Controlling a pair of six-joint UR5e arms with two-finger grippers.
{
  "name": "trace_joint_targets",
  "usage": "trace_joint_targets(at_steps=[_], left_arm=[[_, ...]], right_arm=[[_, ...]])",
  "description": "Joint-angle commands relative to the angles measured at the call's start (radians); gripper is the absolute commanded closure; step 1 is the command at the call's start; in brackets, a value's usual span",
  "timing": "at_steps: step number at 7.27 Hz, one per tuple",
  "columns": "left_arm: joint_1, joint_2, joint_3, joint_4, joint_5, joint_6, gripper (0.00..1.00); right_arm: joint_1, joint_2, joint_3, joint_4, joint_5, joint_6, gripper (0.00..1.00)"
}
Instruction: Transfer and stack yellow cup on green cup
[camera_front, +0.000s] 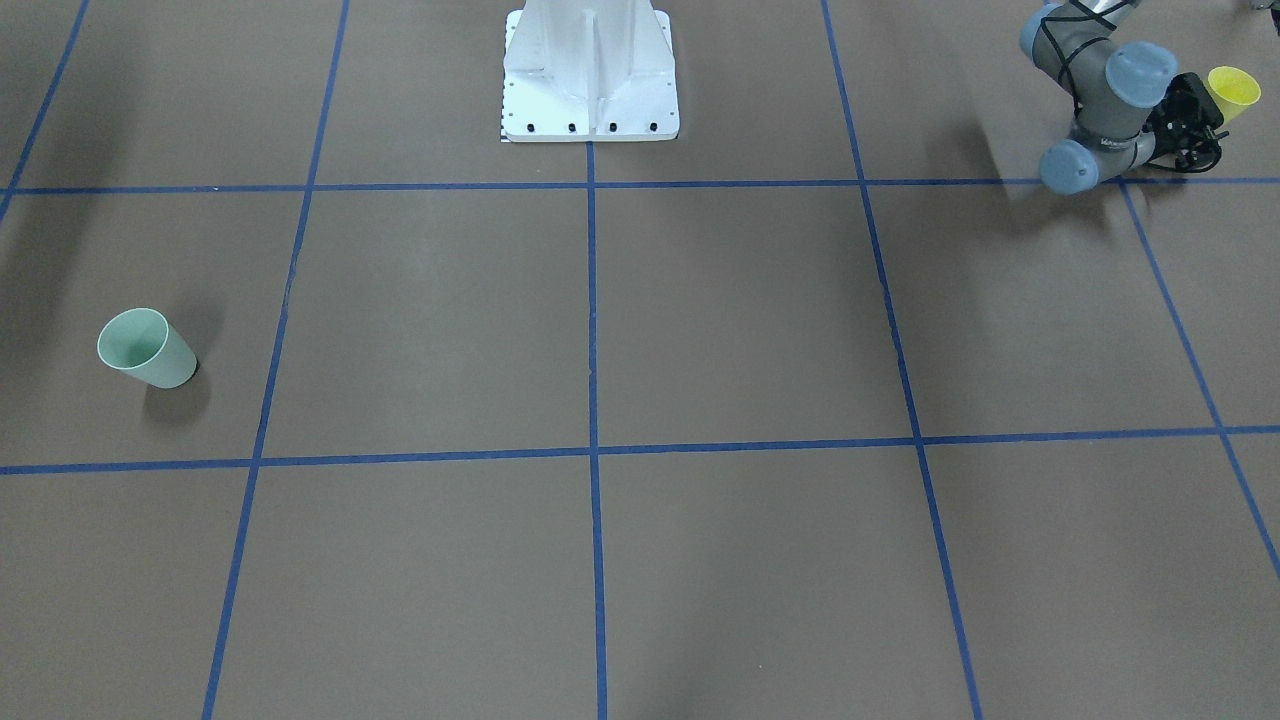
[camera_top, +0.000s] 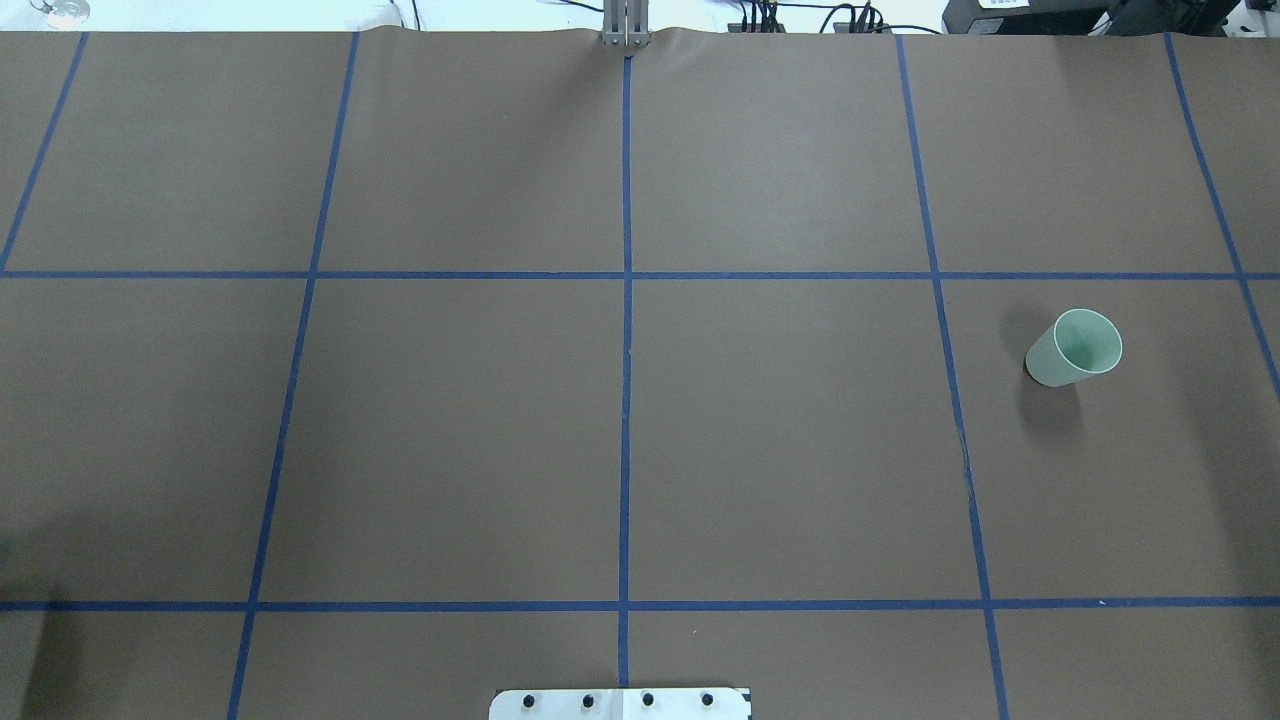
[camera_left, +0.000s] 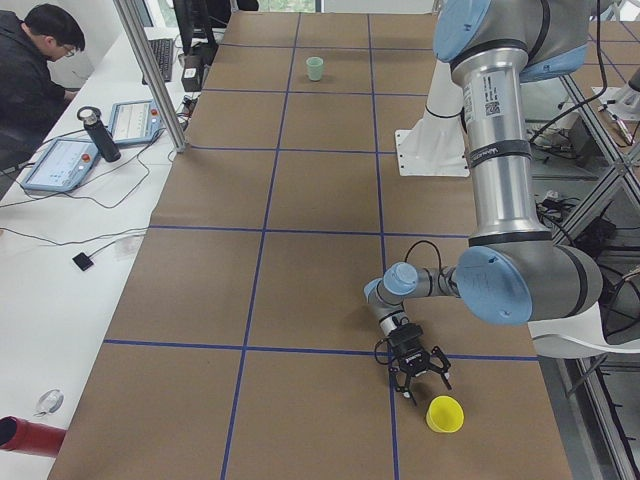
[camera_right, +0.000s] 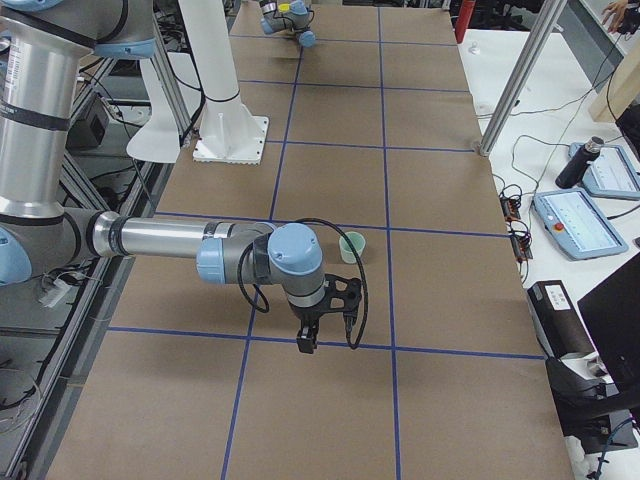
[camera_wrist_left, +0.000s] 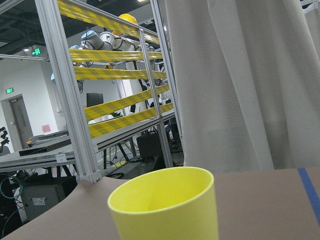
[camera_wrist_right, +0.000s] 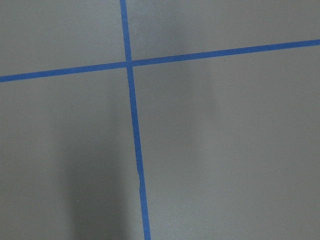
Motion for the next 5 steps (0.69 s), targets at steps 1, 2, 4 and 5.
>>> trace_joint_targets(at_steps=[1,2,4,5], left_arm=[[0.000,0.016,0.032,-0.023,0.016,-0.001,0.00],[0.000,0.022,0.032,-0.035,0.016,-0.001,0.00],[0.003,0.024,0.034,-0.035,0.024,-0.002,0.00],[0.005,0.024,0.037,-0.035,0.024,-0.002,0.00]], right_arm=[[0.000,0.000,0.000,0.000,0.000,0.000,0.01],[0.000,0.000,0.000,0.000,0.000,0.000,0.01],[0.000,0.000,0.000,0.000,0.000,0.000,0.01],[0.000,0.000,0.000,0.000,-0.002,0.001,0.01]])
